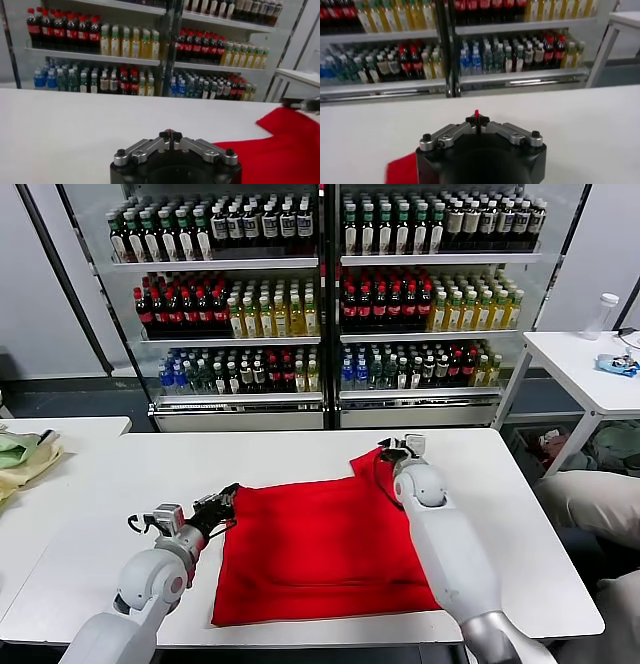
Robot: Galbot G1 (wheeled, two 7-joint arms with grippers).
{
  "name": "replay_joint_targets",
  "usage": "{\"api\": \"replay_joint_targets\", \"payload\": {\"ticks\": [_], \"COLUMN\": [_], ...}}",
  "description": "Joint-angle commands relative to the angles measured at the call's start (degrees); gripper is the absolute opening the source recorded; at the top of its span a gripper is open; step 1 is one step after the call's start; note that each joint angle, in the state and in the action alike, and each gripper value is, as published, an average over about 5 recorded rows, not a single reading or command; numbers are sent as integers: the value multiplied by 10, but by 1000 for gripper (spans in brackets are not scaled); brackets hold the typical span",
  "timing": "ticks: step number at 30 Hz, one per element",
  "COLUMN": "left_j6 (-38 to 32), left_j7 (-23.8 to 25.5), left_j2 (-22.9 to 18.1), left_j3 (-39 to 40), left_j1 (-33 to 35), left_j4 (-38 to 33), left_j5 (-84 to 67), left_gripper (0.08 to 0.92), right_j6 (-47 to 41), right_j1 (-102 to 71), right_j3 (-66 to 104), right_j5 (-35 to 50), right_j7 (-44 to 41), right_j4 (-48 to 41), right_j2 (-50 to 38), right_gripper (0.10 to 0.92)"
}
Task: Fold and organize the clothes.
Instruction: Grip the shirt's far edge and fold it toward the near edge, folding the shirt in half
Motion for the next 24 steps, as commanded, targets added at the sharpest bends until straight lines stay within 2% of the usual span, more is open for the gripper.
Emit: {"api": "replay_joint_targets", "payload": {"ticks": [1,12,18,24], "left_j6": [-5,-23,-29,6], "left_j7": [4,9,13,13], "left_j2": [20,25,37,47], "left_j3": [-25,-59,-79,-100], "left_j1": [23,95,161,231], "left_j4": [-13,-66,-103,-163], "left_j5": [-9,-13,-12,-9], "left_gripper": [86,86,86,86], "right_j6": [-18,-14,-11,-11], "right_j1": [-143,-346,-402,-459], "right_j3": [19,103,125,153], "right_j5": [59,65,59,37], "right_j7": [19,11,11,11], "right_j4": [266,426,471,497], "right_j2": [-92,-116,-116,-113], "right_gripper": [112,112,112,112]}}
